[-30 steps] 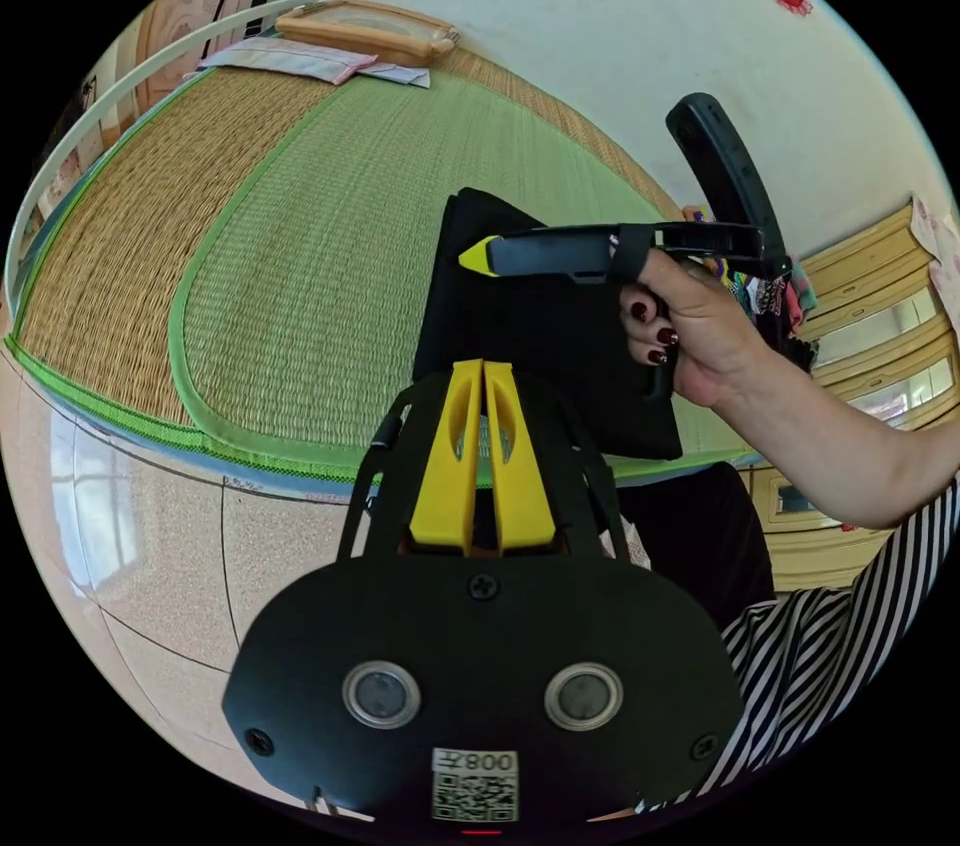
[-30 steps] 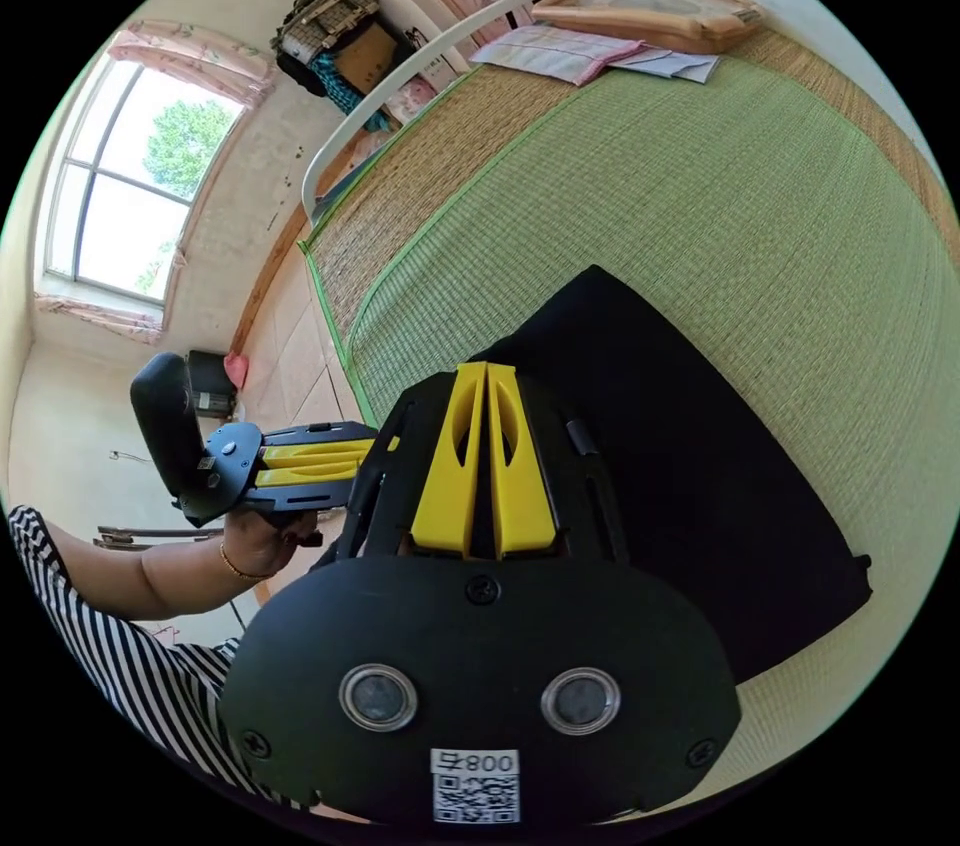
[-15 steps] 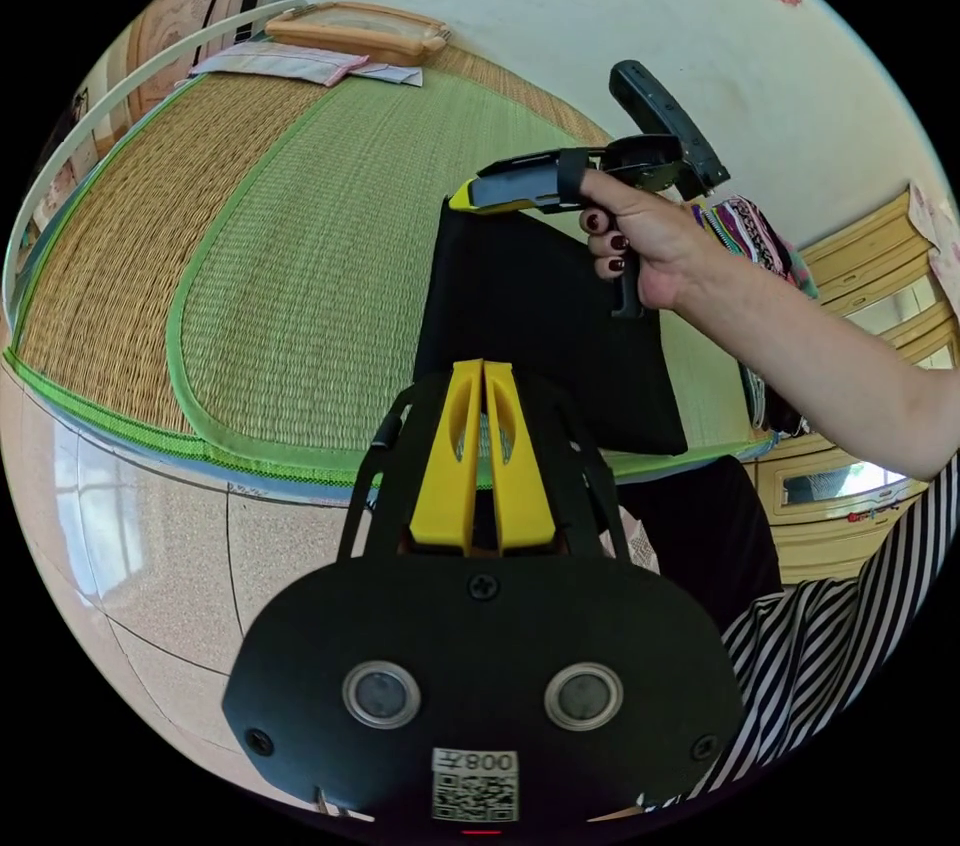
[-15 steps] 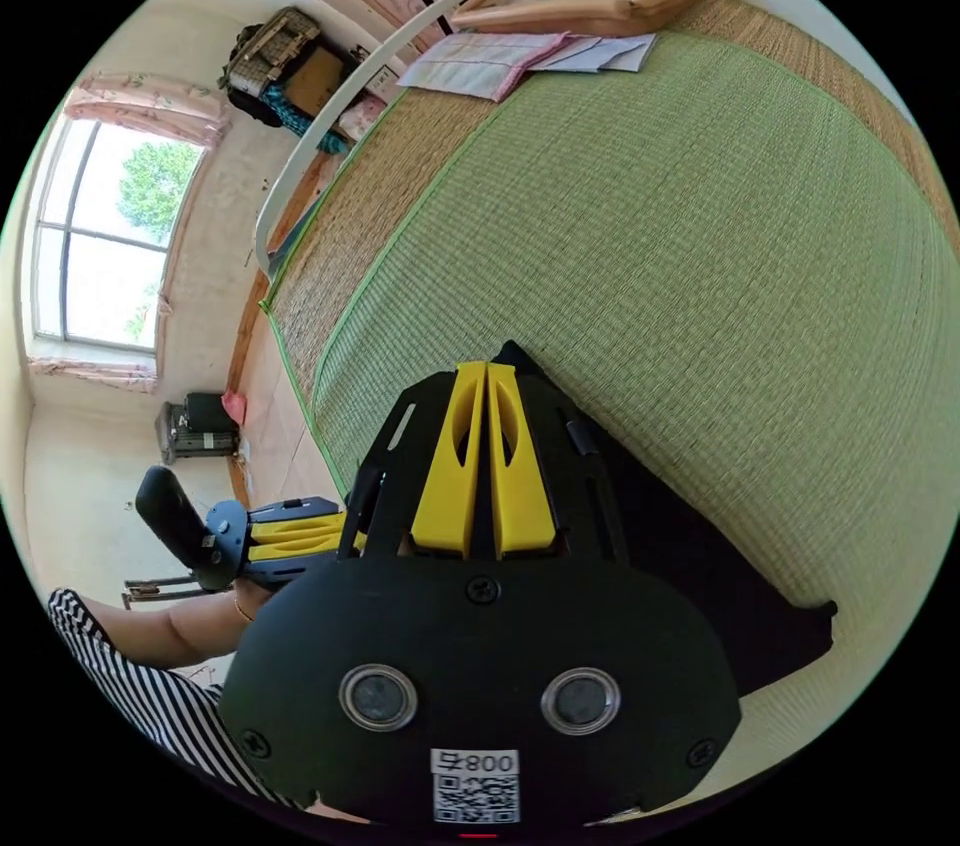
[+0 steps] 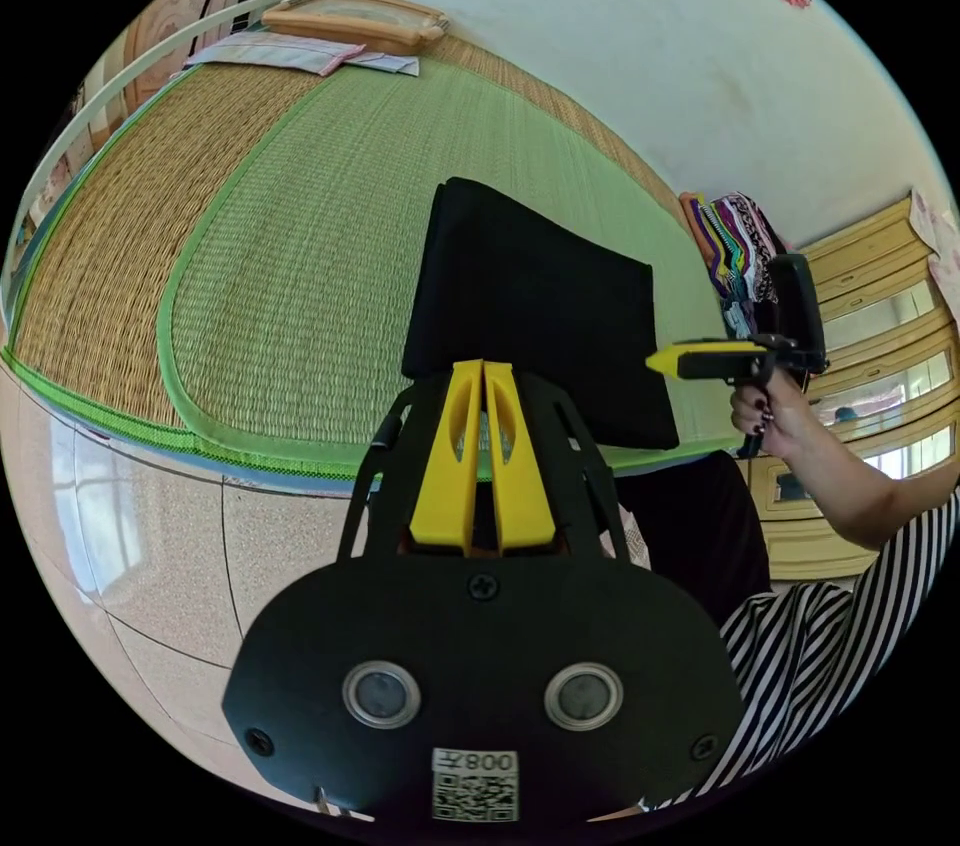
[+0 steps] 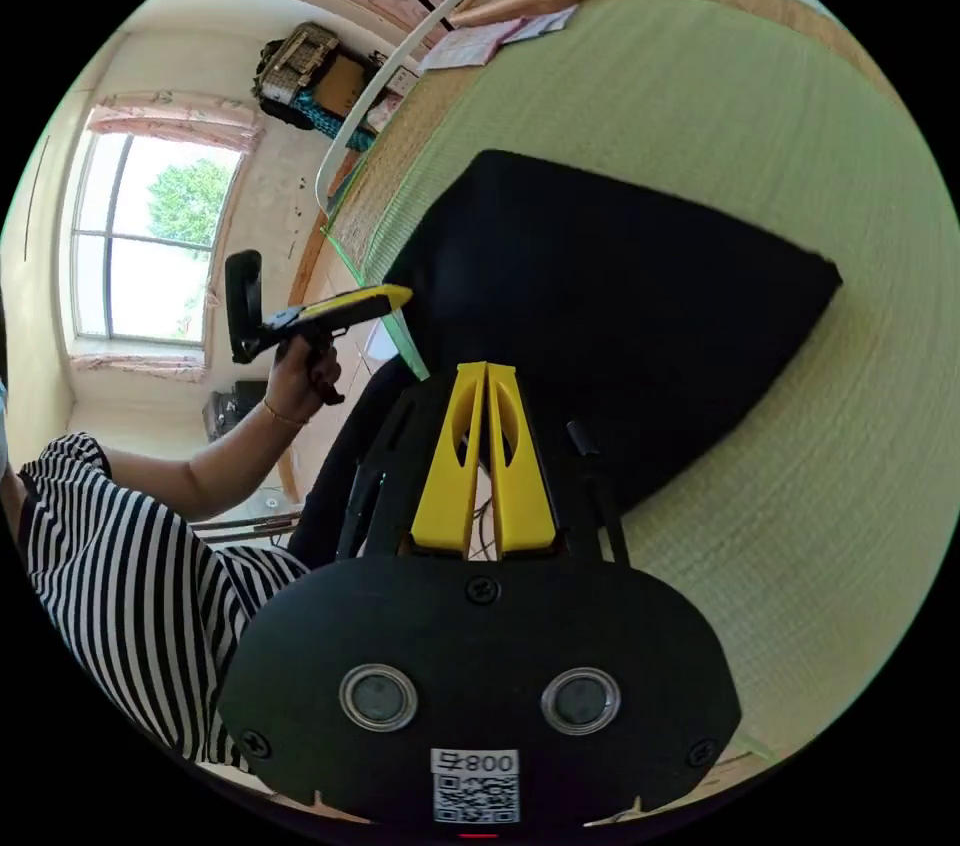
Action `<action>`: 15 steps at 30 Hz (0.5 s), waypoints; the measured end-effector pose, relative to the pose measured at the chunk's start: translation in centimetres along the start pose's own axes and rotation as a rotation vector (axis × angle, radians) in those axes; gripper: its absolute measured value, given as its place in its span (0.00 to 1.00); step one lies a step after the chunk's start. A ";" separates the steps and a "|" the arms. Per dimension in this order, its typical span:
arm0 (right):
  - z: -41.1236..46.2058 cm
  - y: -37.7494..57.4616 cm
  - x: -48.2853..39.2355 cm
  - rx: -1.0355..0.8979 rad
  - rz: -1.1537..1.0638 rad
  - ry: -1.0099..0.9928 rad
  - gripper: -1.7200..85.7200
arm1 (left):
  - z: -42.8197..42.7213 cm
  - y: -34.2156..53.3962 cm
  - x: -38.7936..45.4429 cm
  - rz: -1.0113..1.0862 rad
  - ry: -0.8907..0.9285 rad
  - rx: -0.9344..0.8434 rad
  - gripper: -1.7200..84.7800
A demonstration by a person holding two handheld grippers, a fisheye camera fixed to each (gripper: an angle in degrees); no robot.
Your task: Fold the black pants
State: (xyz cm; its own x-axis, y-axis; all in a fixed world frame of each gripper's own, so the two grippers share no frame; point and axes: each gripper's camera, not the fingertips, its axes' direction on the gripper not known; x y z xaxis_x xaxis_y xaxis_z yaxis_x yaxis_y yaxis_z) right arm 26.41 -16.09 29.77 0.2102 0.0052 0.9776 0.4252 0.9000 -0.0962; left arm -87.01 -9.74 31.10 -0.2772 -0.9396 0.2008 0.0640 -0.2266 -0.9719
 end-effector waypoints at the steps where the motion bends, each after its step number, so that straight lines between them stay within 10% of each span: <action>1: -0.5 2.4 0.7 0.003 0.054 -0.004 0.02 | 0.1 0.0 -0.1 0.008 -0.012 -0.004 0.02; 15: -5.0 10.0 3.4 0.138 0.245 -0.178 0.02 | 4.0 1.2 4.4 0.106 0.274 -0.159 0.03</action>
State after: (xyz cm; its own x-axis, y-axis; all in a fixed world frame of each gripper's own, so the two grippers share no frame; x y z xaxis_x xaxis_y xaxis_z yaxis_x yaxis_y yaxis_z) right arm 35.78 -9.31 31.17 0.1291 0.2935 0.9472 0.2554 0.9131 -0.3177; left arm -84.34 -15.16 31.34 -0.5262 -0.8468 0.0777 -0.0378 -0.0679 -0.9970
